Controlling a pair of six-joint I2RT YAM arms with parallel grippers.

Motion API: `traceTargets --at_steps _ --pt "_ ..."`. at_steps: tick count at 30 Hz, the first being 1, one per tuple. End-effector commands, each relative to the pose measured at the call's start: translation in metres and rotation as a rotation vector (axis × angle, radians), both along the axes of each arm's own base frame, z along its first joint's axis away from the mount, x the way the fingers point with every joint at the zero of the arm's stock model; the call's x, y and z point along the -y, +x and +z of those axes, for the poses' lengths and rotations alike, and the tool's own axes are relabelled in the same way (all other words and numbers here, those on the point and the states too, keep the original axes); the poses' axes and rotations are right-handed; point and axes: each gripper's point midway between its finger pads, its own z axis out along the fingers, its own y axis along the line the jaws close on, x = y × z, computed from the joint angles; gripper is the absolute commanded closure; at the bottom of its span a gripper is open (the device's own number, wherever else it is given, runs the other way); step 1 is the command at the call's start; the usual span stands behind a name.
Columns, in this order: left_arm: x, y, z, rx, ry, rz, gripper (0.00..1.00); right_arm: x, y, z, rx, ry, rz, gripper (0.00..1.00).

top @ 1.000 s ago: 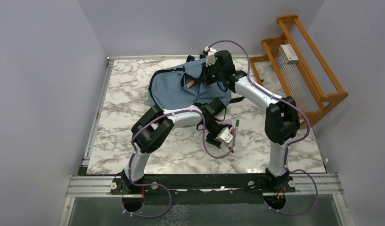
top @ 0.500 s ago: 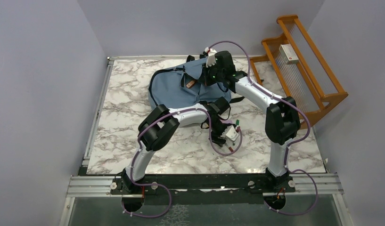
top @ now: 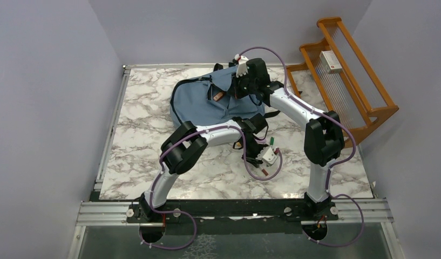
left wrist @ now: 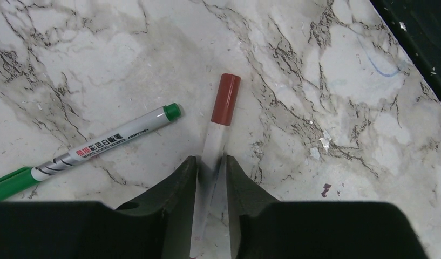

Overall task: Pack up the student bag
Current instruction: Pick up the stationery from the center of the board.

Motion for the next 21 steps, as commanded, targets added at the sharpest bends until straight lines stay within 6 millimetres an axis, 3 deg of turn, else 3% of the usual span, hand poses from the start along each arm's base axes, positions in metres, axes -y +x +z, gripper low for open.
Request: traceTargets --at_steps 1,5,10,16,21 --pt "-0.016 -0.001 -0.033 0.023 0.115 -0.006 0.80 0.008 -0.008 0.006 -0.019 -0.004 0.011 1.00" --pt "-0.011 -0.001 -0.022 0.027 0.081 -0.018 0.95 0.007 -0.007 0.006 -0.021 0.000 0.013 0.99" --pt "-0.001 -0.008 0.010 0.009 -0.015 -0.044 1.00 0.008 -0.006 0.009 -0.012 -0.008 0.007 1.00" --pt "0.003 -0.016 0.082 0.033 -0.175 -0.058 1.00 0.009 -0.004 0.011 -0.006 -0.016 0.005 1.00" --pt "-0.011 -0.018 0.127 0.008 -0.279 -0.040 1.00 0.009 -0.004 0.013 0.001 -0.012 0.000 1.00"
